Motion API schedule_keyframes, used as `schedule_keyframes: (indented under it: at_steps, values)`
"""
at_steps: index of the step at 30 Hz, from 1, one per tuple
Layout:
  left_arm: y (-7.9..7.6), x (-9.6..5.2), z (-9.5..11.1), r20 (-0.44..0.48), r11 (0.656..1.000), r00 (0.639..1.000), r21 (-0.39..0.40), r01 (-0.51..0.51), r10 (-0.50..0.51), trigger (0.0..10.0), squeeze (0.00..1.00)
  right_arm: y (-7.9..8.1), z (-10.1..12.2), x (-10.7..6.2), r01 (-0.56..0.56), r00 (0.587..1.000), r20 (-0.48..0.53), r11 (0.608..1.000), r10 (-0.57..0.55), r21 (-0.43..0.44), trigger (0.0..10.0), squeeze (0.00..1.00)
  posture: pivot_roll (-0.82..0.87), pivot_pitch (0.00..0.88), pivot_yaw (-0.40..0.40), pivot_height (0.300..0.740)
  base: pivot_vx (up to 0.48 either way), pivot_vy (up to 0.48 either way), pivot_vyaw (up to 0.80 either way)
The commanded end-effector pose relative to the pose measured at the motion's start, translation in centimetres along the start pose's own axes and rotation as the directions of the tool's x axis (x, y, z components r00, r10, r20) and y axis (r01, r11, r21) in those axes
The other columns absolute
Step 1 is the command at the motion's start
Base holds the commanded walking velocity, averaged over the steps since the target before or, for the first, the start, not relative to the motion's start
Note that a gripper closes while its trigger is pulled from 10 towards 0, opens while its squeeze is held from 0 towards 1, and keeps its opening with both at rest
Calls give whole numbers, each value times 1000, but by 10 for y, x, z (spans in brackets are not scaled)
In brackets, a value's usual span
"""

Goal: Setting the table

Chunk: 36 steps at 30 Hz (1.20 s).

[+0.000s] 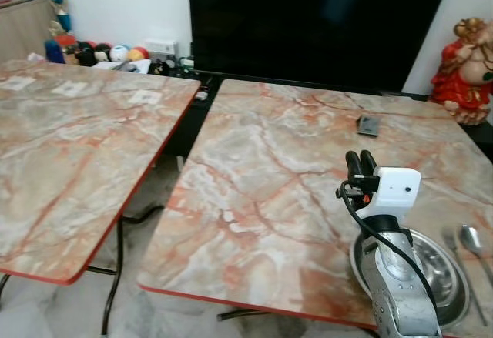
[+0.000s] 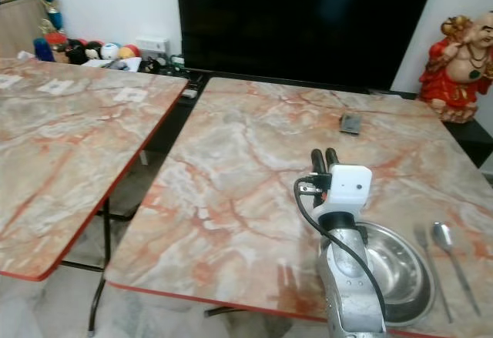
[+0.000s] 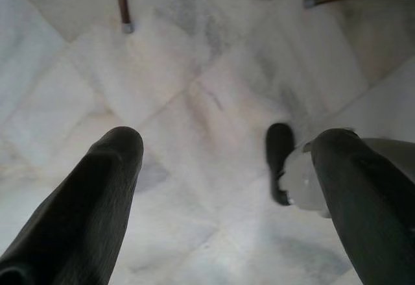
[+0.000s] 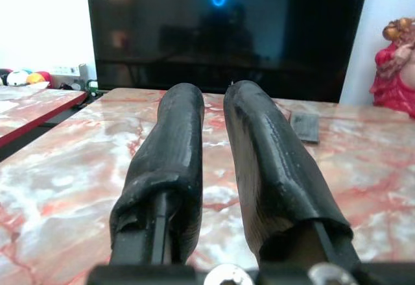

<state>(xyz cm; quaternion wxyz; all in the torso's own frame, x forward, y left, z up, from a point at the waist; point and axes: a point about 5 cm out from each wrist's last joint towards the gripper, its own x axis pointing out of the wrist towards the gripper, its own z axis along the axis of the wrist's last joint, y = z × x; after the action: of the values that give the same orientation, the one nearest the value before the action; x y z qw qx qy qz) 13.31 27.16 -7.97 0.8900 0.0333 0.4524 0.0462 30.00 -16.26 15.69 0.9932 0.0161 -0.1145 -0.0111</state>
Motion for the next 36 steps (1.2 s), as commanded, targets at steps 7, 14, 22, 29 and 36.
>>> schedule_keyframes:
  at_steps: [7,14,22,29,36]
  values:
    - [-3,0,-2,-5,1000,1000,-9,6,-6,10000,0,-4,1,-3,8,1000,-1,1000,-8,-11,10000,0,-13,0,-24,740,0,336,0]
    - [-3,0,-2,-6,1000,1000,-8,7,-7,10000,0,1,2,-5,-17,1000,-1,1000,17,-17,10000,0,-14,0,-21,740,0,334,0]
    - [-3,0,-1,-6,1000,1000,-6,9,-9,10000,0,6,2,-7,-35,999,-3,999,35,-18,10000,0,-14,0,-20,740,0,336,0]
    - [-3,0,-1,-8,1000,1000,-3,12,-12,10000,0,10,0,-10,-51,999,-10,998,50,-22,10000,0,-16,0,-18,740,0,334,0]
    - [-2,0,-2,-9,1000,1000,2,13,-13,10000,0,12,-3,-14,-54,998,-25,998,53,-18,10000,0,-16,15,-13,740,0,334,0]
